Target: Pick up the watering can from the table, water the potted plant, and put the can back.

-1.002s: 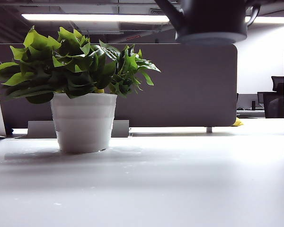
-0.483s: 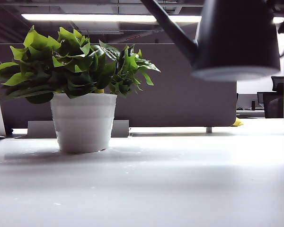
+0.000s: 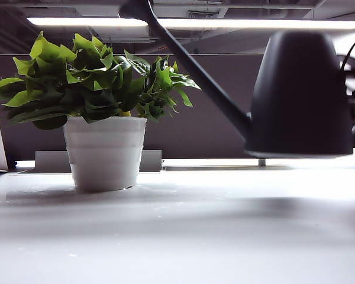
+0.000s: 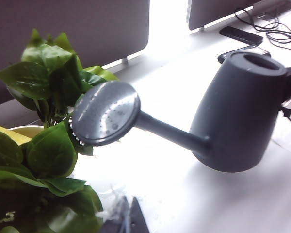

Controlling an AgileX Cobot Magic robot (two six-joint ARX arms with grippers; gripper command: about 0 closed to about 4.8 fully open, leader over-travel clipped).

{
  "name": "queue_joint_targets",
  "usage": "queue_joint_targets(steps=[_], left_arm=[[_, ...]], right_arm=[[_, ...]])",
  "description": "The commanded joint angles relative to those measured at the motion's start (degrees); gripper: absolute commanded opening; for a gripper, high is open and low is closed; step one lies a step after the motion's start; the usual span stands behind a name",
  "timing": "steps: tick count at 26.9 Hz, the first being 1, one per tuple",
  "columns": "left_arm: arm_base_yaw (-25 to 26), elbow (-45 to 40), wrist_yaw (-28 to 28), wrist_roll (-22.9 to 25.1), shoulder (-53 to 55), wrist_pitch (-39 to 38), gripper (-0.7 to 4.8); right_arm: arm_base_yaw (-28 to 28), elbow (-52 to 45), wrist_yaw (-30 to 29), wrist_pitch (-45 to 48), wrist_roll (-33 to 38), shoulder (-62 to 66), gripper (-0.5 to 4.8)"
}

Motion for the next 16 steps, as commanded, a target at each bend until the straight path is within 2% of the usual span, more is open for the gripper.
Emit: queue_joint_targets(steps=[1, 9, 16], left_arm=[[0.0, 0.1, 0.1, 0.8, -0.2, 0.5, -0.06], [0.0, 0.1, 0.0, 5.0, 0.0, -2.4, -0.06], [0.0, 0.1, -0.8, 7.2, 0.0, -3.1, -0.06]], right_arm=[[-0.8, 1.1, -2.9, 17.6, 2.8, 5.6, -0.06], [-1.3, 1.5, -2.9, 38.9, 2.8, 19.7, -0.06], [-1.6, 1.9, -2.9, 39.9, 2.8, 23.8, -0.06]])
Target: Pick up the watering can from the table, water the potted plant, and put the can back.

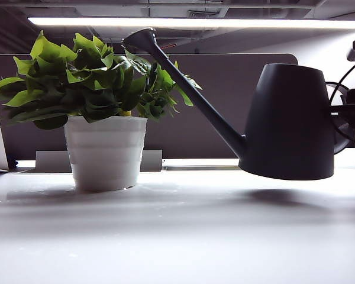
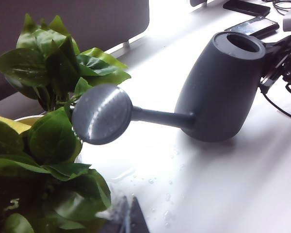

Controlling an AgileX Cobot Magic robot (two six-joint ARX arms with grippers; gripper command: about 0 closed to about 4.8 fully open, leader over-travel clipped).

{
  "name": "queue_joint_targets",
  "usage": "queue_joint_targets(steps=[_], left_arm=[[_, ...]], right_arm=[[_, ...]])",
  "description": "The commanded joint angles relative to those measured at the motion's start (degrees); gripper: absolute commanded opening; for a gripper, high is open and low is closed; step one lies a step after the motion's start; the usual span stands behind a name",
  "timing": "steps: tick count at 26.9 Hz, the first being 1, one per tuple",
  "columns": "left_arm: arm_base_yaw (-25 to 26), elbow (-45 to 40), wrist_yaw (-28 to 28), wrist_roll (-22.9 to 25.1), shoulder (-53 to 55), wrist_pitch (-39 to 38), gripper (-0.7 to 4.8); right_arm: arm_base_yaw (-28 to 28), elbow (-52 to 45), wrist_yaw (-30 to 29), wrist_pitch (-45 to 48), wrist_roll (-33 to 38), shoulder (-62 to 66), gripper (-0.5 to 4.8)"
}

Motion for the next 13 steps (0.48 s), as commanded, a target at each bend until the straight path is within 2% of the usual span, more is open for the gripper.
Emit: queue_joint_targets(steps=[1, 13], left_arm=[[0.1, 0.1, -0.2, 2.3, -0.1, 0.2, -0.06], [0.1, 0.1, -0.2, 3.2, -0.1, 0.2, -0.06]], right_arm=[[-0.1, 0.8, -0.1, 7.7, 3.5, 0.0, -0.06], [-0.2, 0.8, -0.1, 7.8, 3.3, 3.9, -0.06]])
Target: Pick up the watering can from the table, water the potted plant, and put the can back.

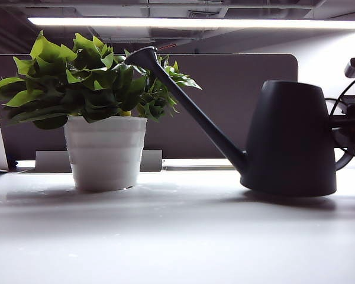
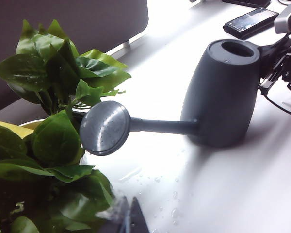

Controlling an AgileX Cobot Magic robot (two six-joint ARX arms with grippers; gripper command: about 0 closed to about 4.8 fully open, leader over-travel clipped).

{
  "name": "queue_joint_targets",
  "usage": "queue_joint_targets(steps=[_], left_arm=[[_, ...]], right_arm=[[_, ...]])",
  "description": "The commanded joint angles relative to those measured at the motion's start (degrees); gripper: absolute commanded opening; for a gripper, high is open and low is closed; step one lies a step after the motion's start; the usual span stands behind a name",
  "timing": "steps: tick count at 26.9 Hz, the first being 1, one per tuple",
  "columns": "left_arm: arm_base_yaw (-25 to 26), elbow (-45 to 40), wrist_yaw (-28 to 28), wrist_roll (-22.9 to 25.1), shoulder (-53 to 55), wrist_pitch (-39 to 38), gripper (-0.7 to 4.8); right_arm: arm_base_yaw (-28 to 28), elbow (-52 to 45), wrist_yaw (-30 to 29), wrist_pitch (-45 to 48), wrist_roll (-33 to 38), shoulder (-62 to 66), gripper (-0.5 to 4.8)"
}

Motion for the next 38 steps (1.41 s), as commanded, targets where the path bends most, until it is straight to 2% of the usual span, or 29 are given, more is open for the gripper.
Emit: queue_joint_targets(steps=[1, 17, 18, 22, 25, 30, 35, 36, 37, 38], left_arm=[[0.1, 0.1, 0.0, 0.2, -0.1, 0.3, -0.06], [0.1, 0.1, 0.0, 0.2, -0.1, 0.3, -0.06], [0.1, 0.1, 0.0, 0.2, -0.1, 0.3, -0.06], [0.1, 0.1, 0.0, 0.2, -0.1, 0.4, -0.06], [0.1, 0.1, 0.0, 0.2, -0.1, 0.4, -0.06], [0.1, 0.1, 0.0, 0.2, -0.3, 0.3, -0.06], [0.1, 0.1, -0.1, 0.2, -0.8, 0.3, -0.06], [0.1, 0.1, -0.5, 0.2, -1.1, 0.3, -0.06], [0.1, 0.1, -1.1, 0.1, -1.6, 0.3, -0.06], [0.1, 0.1, -1.6, 0.0, -2.1, 0.3, -0.06]], right_arm=[[0.0, 0.9, -0.1, 7.9, 3.5, 0.9, -0.06], [0.0, 1.0, -1.2, 7.8, 3.6, 2.1, -0.04], [0.0, 1.0, -1.2, 7.8, 3.6, 2.1, 0.07], [0.0, 1.0, -1.2, 7.8, 3.5, 2.1, 1.77], [0.0, 0.9, -1.2, 7.8, 3.5, 2.1, 2.14], [0.0, 0.0, -1.3, 7.8, 3.5, 1.7, 2.4], [0.0, -4.4, -2.2, 6.5, 3.5, -1.8, 2.34], [0.1, -5.4, -2.3, 5.4, 3.5, -3.3, 1.92], [0.1, -6.2, -2.3, 4.2, 3.5, -4.7, 1.21], [0.2, -7.1, -2.3, 2.4, 3.5, -6.9, 0.11]])
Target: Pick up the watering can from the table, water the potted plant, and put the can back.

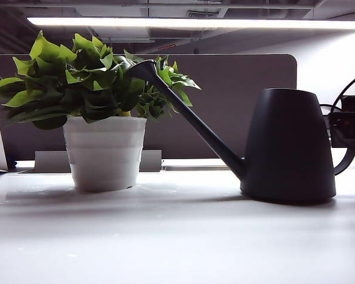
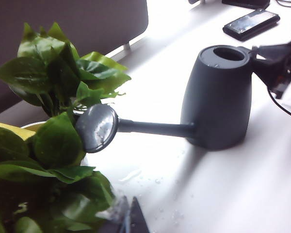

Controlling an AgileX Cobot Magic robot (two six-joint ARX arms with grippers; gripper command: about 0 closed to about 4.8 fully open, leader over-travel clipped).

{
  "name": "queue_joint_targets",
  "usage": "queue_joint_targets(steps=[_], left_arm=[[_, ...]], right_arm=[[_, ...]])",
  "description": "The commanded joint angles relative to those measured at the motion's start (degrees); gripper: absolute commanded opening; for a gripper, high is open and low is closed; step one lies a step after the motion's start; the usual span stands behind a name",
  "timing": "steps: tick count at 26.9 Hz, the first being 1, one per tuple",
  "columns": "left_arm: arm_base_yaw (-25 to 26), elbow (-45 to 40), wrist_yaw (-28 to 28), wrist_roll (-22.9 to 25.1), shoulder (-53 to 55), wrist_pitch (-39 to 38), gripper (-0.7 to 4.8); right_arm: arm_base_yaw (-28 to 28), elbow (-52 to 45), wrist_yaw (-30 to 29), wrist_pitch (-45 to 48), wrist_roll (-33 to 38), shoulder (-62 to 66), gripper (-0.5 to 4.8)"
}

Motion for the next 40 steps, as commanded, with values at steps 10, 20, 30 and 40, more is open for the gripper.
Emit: queue_joint_targets(steps=[10, 20, 30, 40], left_arm=[[0.1, 0.1, -7.6, -5.5, -11.4, -7.6, -0.06], [0.1, -2.8, -10.0, -12.2, -22.8, -15.4, -0.06], [0.1, -21.6, -8.7, -19.7, -39.0, -6.5, -0.06], [0.1, -39.1, -8.7, -23.6, -49.3, 5.0, -0.06]], right_arm=[[0.3, -2.7, -0.4, -30.8, 0.2, -32.6, -0.05], [0.6, -2.7, -4.5, -58.6, 2.5, -58.2, -0.05], [0.9, -5.2, -2.3, -71.4, 2.1, -73.9, -0.05], [1.0, -13.1, -2.6, -72.3, 2.1, -82.9, -0.05]])
